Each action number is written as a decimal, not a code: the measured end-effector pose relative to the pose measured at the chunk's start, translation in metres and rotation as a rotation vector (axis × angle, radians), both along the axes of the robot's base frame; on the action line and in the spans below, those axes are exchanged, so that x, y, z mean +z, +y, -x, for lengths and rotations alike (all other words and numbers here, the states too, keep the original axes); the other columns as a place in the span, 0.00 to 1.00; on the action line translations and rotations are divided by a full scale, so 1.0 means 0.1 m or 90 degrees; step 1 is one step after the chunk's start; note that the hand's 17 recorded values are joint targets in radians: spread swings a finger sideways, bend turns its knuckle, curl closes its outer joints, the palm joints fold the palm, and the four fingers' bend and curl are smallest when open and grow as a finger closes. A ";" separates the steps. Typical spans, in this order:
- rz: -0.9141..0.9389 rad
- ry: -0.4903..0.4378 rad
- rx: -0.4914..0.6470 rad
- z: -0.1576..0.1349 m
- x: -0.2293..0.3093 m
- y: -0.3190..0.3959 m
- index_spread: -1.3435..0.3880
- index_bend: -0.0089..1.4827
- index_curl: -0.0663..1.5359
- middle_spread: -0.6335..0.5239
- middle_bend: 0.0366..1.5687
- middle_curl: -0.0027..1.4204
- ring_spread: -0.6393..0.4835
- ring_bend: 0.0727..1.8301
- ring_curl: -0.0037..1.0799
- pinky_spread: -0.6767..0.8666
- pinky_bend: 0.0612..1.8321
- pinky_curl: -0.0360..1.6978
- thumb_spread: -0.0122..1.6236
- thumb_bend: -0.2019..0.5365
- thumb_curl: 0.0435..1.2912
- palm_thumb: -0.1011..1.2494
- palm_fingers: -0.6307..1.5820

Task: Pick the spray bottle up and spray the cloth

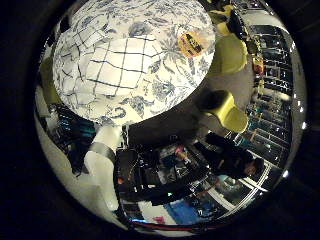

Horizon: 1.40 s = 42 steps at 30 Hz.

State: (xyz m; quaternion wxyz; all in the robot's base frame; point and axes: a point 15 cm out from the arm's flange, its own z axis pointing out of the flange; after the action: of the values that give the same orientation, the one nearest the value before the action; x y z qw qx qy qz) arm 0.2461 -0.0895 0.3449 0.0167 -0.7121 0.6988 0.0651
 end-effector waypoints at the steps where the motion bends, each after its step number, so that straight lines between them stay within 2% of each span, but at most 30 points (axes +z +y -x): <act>1: 0.001 -0.009 -0.013 0.00 0.05 -0.10 0.51 0.23 0.37 0.31 0.32 0.36 0.52 0.23 0.24 0.67 0.07 0.11 0.74 0.24 0.22 0.75 0.54; 4: -0.003 -0.033 -0.058 0.06 0.18 -0.46 0.51 0.19 0.37 0.31 0.31 0.36 0.51 0.24 0.25 0.67 0.08 0.11 0.72 0.24 0.22 0.70 0.53; 7: -0.033 -0.083 -0.085 0.08 0.32 -0.71 0.52 0.12 0.34 0.32 0.28 0.35 0.50 0.27 0.25 0.66 0.11 0.12 0.69 0.24 0.22 0.68 0.51; 11: -0.094 -0.154 -0.149 0.12 0.37 -1.01 0.54 0.11 0.31 0.34 0.27 0.35 0.49 0.30 0.27 0.65 0.15 0.13 0.67 0.24 0.22 0.66 0.50; 14: -0.151 -0.221 -0.201 0.13 0.37 -1.26 0.59 0.07 0.26 0.38 0.26 0.35 0.53 0.33 0.28 0.64 0.23 0.16 0.65 0.21 0.20 0.58 0.44; 19: -0.242 -0.327 -0.293 0.22 0.24 -1.75 0.63 0.09 0.21 0.49 0.25 0.33 0.61 0.35 0.29 0.66 0.32 0.18 0.59 0.22 0.19 0.47 0.36; 22: -0.284 -0.361 -0.351 0.35 0.08 -2.04 0.65 0.10 0.20 0.54 0.25 0.32 0.66 0.35 0.28 0.66 0.34 0.18 0.58 0.23 0.20 0.45 0.34; 28: -0.341 -0.446 -0.421 0.53 -0.14 -2.45 0.66 0.11 0.20 0.57 0.25 0.30 0.69 0.34 0.27 0.67 0.34 0.17 0.58 0.24 0.20 0.46 0.34; 34: -0.406 -0.456 -0.488 0.74 -0.62 -2.71 0.66 0.11 0.21 0.59 0.25 0.29 0.70 0.33 0.27 0.67 0.33 0.17 0.59 0.24 0.21 0.47 0.34; 42: -0.443 -0.459 -0.517 0.84 -1.07 -2.93 0.67 0.11 0.22 0.60 0.24 0.28 0.70 0.30 0.26 0.67 0.31 0.16 0.60 0.24 0.21 0.48 0.34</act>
State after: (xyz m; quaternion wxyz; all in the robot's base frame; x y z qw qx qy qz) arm 0.1621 -0.3826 0.2382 0.5036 -0.3214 0.8012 0.0329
